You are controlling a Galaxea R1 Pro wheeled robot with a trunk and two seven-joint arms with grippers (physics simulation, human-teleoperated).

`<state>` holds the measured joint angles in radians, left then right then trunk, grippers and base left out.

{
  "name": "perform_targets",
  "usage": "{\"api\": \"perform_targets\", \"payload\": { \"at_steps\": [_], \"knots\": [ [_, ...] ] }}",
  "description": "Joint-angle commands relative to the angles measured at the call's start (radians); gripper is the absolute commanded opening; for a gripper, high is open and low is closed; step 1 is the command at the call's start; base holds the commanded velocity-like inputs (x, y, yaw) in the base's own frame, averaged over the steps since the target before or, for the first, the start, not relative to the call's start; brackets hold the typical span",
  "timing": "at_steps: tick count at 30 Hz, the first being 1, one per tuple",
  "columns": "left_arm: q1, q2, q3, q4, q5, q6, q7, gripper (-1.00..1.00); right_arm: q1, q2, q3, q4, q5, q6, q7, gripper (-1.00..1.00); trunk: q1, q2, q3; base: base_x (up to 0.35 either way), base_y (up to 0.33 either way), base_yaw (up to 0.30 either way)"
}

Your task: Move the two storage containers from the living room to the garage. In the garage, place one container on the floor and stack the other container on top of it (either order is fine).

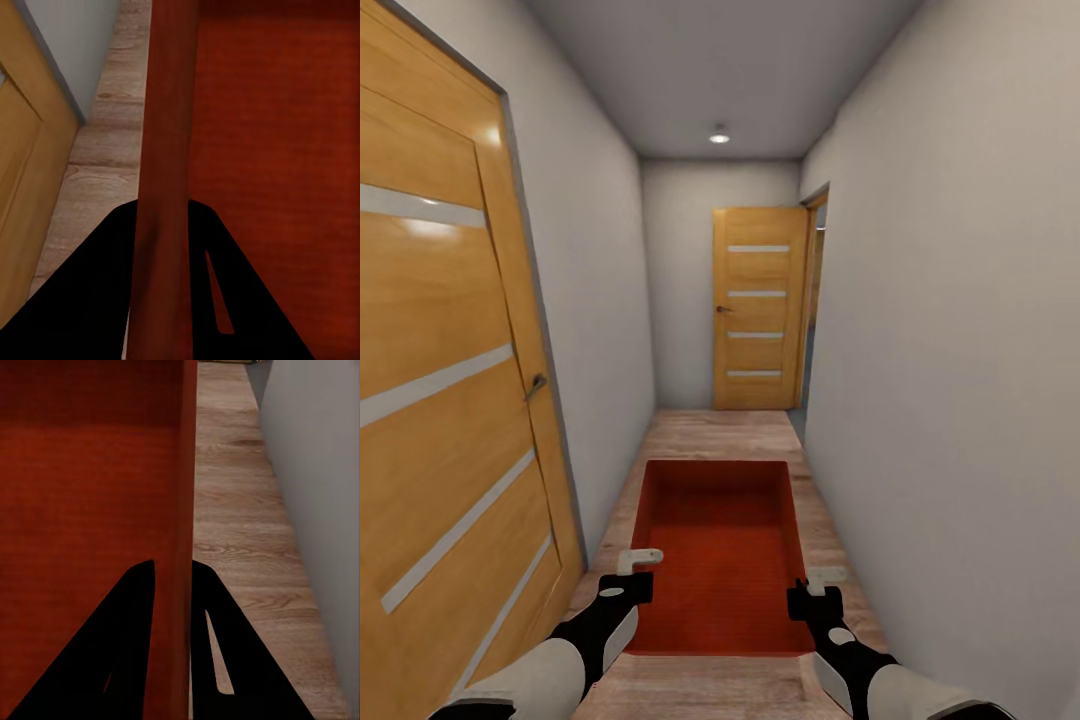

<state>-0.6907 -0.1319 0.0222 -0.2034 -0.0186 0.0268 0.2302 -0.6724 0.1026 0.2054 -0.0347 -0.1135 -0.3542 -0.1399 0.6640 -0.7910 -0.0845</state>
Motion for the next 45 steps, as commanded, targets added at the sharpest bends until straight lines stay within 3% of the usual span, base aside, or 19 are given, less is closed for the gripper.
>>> {"api": "perform_targets", "payload": {
  "at_steps": [1, 45],
  "knots": [
    [-0.001, 0.018, 0.042, 0.001, -0.006, 0.004, 0.014, -1.0, -0.001, 0.0, 0.005, -0.002, -0.012, -0.007, -0.004, -1.0, 0.001, -0.001, -0.002, 0.322, 0.0, 0.0],
    [-0.001, 0.021, 0.042, 0.002, -0.006, 0.004, 0.014, -1.0, 0.0, 0.0, 0.005, -0.002, -0.012, -0.006, -0.004, -1.0, 0.001, -0.001, -0.002, 0.322, 0.0, 0.0]
  ]
}}
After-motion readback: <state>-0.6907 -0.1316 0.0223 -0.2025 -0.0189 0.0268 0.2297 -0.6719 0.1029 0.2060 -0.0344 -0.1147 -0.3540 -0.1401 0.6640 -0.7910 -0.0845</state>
